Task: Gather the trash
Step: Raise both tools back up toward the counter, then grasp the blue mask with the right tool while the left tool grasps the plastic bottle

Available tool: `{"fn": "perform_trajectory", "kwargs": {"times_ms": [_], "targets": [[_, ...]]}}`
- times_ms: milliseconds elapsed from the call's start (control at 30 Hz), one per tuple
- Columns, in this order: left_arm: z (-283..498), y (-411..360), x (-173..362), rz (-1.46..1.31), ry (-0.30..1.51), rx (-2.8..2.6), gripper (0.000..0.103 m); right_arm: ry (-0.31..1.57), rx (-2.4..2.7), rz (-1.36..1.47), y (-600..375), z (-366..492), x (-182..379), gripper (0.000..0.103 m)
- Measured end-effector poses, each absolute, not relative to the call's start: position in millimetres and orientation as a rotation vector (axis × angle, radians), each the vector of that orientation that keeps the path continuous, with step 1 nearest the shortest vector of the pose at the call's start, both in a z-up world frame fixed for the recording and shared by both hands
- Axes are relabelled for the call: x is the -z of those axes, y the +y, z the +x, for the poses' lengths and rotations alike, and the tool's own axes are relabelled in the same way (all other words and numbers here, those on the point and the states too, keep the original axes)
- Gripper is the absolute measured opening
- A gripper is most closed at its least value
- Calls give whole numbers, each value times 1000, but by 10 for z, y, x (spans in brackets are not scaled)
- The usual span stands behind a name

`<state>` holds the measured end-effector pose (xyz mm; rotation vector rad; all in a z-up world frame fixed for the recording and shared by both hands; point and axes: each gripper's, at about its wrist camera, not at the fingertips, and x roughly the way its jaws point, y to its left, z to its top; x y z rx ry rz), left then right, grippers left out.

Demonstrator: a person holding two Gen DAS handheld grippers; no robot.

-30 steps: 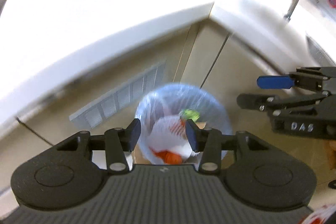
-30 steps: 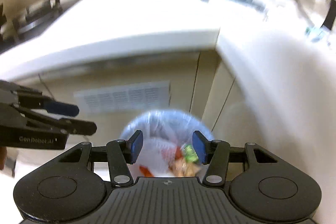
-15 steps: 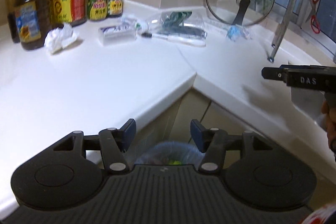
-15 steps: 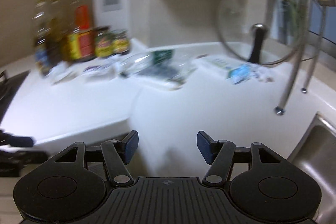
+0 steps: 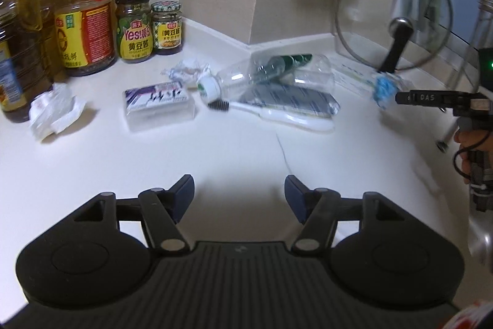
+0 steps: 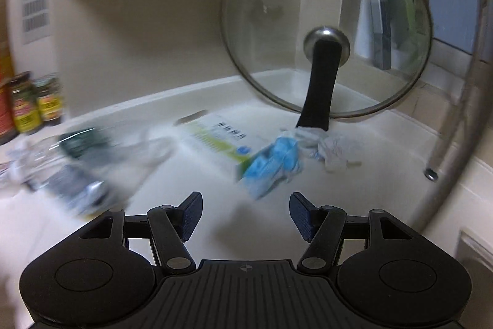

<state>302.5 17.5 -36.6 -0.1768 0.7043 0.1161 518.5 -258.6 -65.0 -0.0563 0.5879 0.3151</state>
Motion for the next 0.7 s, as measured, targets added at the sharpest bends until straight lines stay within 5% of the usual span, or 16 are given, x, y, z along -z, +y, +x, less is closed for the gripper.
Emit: {"fn": "perform_trajectory", "kwargs": {"times_ms": [333, 367, 400, 433, 700], "targets": [[3643, 105, 458, -148, 723, -146, 68, 659, -324, -96, -2564, 6052, 999, 61], [3691, 100, 454, -133, 721, -146, 68, 661, -325, -94, -2573, 6062, 1016, 55], [3744, 93, 444, -109, 717, -144, 68, 662, -330, -94, -2583, 6063, 1031, 35], [3794, 86, 427, -77, 713, -138, 68, 664, -329, -102, -2584, 6053, 1040, 28], [4314, -37, 266, 301, 675, -38, 68, 646, -366, -93, -2634, 5739, 898, 17]]}}
